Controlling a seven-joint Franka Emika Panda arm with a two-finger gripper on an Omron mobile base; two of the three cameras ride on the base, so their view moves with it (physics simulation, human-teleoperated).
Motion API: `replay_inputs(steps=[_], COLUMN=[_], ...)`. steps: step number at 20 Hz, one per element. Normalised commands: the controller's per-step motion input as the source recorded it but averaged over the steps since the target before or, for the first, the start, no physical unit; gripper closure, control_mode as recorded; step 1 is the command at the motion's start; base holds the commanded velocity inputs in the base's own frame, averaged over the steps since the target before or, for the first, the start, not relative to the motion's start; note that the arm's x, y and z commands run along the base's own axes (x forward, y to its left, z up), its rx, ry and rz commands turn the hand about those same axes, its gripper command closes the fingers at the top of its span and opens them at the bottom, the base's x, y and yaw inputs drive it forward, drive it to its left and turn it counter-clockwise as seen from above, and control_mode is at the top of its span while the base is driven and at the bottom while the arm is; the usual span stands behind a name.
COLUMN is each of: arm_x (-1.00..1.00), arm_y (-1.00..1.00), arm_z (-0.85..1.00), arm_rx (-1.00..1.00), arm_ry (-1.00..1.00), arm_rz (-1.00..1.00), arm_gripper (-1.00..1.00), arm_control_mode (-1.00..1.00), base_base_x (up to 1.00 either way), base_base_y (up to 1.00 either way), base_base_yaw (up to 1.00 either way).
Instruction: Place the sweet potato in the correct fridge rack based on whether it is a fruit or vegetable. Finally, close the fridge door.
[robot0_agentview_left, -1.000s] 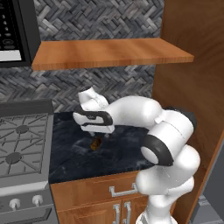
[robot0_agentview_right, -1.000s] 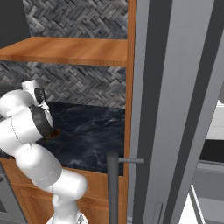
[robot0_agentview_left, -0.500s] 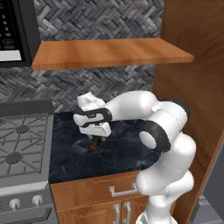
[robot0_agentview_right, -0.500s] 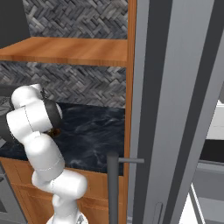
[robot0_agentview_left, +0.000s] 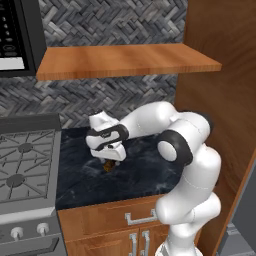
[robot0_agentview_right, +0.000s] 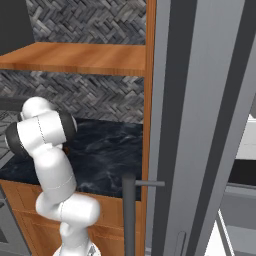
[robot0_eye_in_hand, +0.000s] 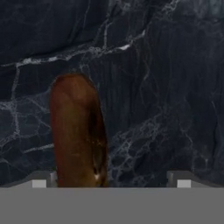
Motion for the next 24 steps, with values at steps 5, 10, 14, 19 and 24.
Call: replay_inputs(steps=[5, 10, 14, 19, 24], arm_x=[0.15, 0.23, 0.08, -0.27, -0.14], arm_y=[0.00, 0.00, 0.00, 0.00, 0.00], arm_z=[-0.25, -0.08, -0.21, -0.35, -0.35], arm_rx=[0.05, 0.06, 0.02, 0.00, 0.00], arm_ry=[0.00, 0.00, 0.00, -0.01, -0.04], arm_rz=[0.00, 0.00, 0.00, 0.02, 0.01], arm_gripper=[-1.00, -1.00, -1.00, -1.00, 1.00], arm_control_mode=[-1.00, -1.00, -1.00, -1.00, -1.00], base_base_x=[0.00, 0.00, 0.00, 0.00, 0.00], base_base_y=[0.00, 0.00, 0.00, 0.00, 0.00], base_base_yaw=[0.00, 0.00, 0.00, 0.00, 0.00])
